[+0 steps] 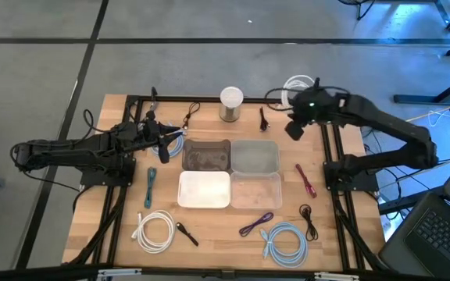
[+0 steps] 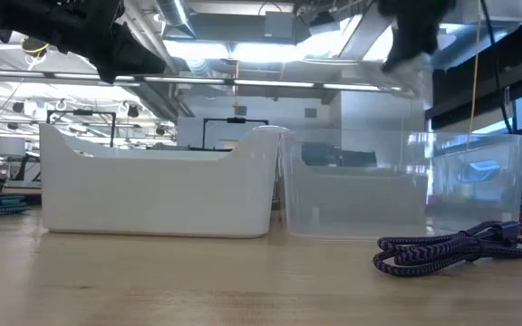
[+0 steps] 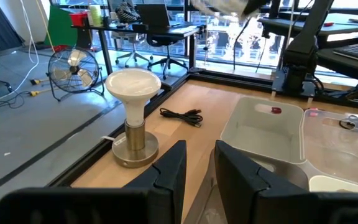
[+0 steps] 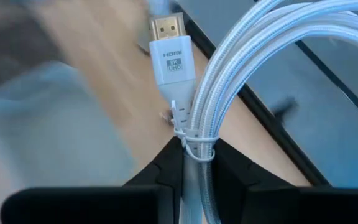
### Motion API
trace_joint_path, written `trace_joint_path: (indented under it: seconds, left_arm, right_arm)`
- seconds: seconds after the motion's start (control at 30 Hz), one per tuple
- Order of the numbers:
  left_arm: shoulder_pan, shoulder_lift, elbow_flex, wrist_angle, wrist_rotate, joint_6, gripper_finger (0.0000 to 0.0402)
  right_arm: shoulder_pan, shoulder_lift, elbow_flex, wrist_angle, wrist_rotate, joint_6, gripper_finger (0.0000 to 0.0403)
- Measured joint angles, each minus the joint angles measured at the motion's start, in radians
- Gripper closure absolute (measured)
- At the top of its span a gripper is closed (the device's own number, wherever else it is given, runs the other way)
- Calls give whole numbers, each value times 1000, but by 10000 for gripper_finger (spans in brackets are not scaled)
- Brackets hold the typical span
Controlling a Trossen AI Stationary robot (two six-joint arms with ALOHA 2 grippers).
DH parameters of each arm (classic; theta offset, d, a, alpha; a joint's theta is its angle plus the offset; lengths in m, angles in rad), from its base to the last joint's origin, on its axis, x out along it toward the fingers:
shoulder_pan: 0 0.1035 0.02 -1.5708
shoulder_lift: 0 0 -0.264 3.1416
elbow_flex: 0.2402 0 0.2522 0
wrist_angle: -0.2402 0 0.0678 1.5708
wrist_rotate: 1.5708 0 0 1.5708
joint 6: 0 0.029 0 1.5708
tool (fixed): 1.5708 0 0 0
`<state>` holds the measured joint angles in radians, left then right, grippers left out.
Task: Pick & Place USB Port
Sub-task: Put the top white usb cable into the gray bin
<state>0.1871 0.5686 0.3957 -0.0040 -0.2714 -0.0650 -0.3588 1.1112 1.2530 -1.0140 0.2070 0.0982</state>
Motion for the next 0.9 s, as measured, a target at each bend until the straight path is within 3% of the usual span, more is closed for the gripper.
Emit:
trace_joint_path:
  seconds: [0.23, 0.3, 0.5, 0.73, 0.9]
  left_arm:
    - [0, 0, 0, 0, 0, 0, 325]
    - [0, 0, 0, 0, 0, 0, 325]
    - [0, 0, 0, 0, 1, 0, 325]
    - [0, 0, 0, 0, 1, 0, 325]
    - [0, 0, 0, 0, 2, 0, 325]
  right_arm:
    - [13, 3, 141, 39, -458, -80, 344]
    - [21, 6, 141, 59, -519, -71, 344]
    - [113, 29, 49, 80, -355, 11, 344]
    - [244, 108, -121, 260, -231, 101, 344]
    - [328, 199, -151, 286, -48, 168, 344]
